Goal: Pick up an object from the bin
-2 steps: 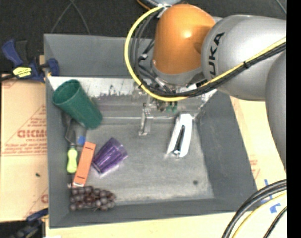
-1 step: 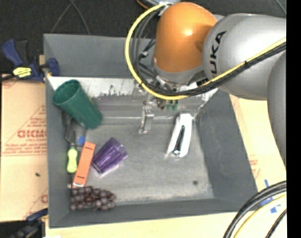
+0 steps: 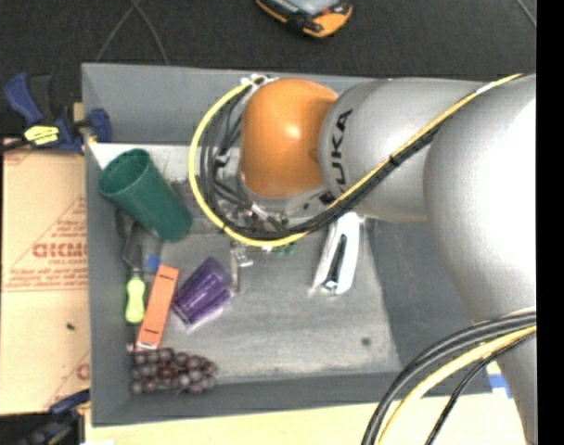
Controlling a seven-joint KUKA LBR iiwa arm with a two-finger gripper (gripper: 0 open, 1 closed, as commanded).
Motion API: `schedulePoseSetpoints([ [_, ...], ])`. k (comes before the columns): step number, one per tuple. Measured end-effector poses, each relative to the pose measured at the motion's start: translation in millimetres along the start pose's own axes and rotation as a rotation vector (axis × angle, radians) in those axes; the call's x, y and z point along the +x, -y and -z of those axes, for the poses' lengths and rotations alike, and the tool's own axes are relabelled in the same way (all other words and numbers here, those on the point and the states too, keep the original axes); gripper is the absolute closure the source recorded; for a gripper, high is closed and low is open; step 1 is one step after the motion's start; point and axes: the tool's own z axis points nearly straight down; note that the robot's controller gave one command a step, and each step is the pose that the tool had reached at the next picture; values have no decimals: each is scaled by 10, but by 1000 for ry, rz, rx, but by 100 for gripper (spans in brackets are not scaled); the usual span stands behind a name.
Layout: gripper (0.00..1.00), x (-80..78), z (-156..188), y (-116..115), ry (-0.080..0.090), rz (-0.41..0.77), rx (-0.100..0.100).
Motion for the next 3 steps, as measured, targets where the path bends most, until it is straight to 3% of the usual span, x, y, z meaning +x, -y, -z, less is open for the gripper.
schedulePoseSetpoints([
  [1,0,49,107,-195,6,187,1],
  [2,0,192,-371,-389,-4,326,-2],
  [3,0,315,-659,-343,13,375,1],
])
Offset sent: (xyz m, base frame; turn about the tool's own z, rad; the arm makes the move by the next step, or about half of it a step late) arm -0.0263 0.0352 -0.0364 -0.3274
